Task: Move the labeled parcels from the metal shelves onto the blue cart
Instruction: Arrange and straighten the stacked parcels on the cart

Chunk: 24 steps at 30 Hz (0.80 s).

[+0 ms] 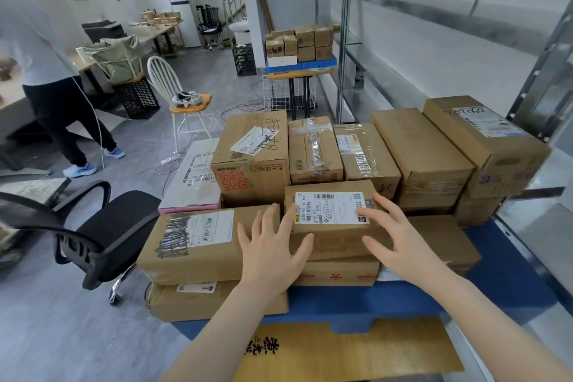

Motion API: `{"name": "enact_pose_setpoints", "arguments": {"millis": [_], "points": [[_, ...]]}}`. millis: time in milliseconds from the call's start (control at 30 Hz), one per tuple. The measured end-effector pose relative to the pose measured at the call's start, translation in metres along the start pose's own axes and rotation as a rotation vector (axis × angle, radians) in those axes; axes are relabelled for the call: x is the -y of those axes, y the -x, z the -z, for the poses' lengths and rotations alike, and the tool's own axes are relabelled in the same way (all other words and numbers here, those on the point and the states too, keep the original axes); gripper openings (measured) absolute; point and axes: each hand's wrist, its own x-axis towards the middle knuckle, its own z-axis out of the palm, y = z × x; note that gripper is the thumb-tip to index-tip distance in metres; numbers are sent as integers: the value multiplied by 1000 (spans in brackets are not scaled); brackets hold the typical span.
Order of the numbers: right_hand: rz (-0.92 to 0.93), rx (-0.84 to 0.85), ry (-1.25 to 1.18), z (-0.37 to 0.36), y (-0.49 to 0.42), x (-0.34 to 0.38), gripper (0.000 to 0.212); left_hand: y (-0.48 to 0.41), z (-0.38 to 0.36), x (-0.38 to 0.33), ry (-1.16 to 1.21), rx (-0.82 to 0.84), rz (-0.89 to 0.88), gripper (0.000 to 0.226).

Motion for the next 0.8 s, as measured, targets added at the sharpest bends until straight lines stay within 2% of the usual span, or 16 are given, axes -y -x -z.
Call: {"name": "enact_pose_setpoints", "arguments": {"millis": [100,167,233,300,400,567,667,800], "points": [[-12,-34,15,1,4,3,52,1,9,0,128,-15,-13,58],[-37,-95,9,6,12,0,51,5,22,12,244,-108,-10,59],[-90,-161,-5,12,24,-7,49,7,38,40,225,-231,37,58],[-152,-198,-3,17,37,-14,48,6,51,78,104,-285,183,55],[-158,-175,23,16,37,-8,51,2,62,122,5,-205,401,54],[-35,-97,295,-5,-15,40,53,-9,56,141,-55,-113,459,57],[-72,-36,472,-20,-37,56,57,-14,58,152,4,-80,571,61],[-93,-55,542,-31,-49,66,59,-20,61,167,109,-65,539,64]]}}
